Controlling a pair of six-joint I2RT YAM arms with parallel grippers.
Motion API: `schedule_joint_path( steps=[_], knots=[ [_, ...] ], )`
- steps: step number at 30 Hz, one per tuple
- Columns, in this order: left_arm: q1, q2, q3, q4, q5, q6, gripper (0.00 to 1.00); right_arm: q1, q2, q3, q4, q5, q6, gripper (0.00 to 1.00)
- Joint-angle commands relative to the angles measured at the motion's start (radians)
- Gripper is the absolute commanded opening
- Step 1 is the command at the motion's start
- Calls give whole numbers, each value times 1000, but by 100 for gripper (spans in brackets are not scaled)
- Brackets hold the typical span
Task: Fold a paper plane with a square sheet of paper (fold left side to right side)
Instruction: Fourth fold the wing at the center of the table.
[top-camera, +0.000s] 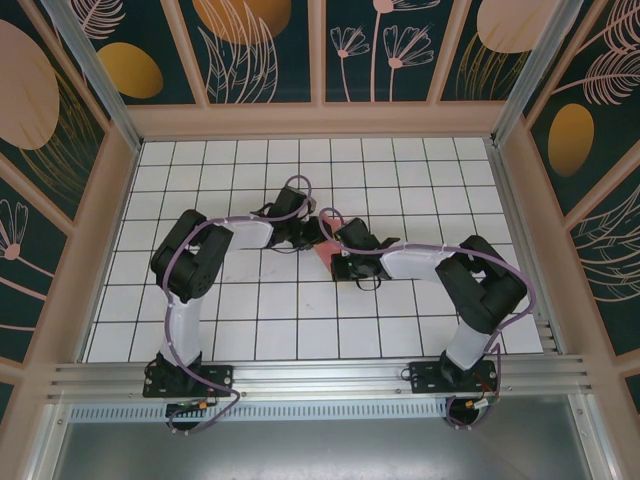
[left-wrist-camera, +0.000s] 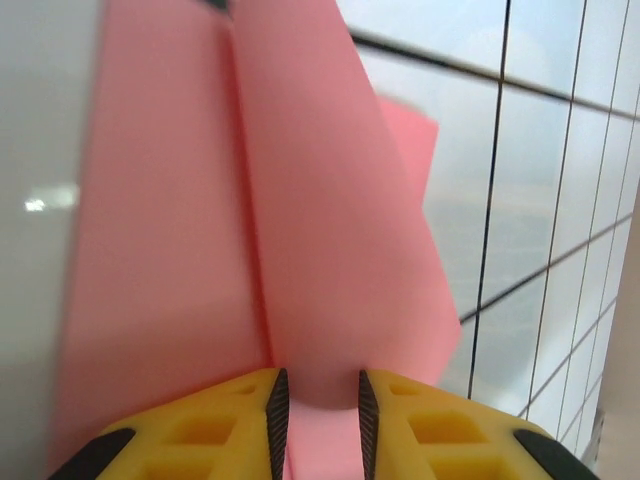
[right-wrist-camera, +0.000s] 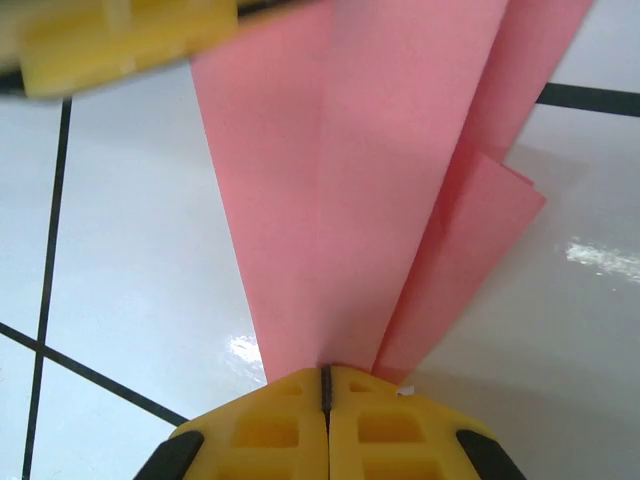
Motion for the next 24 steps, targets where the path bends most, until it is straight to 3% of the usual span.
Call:
schedule_joint_path(
  steps=[1, 12, 21, 24],
  knots=[
    [17, 37, 56, -19, -34, 26, 29, 20, 146, -90, -223, 48, -24, 8],
    [55, 95, 163, -75, -39, 54, 29, 21, 142, -93, -218, 44, -27, 8],
    [82, -89, 54, -125, -134, 109, 30, 7, 123, -82, -245, 70, -49, 8],
    [82, -150, 0, -106, -106, 115, 30, -1, 112, -79, -253, 74, -56, 7]
  ],
)
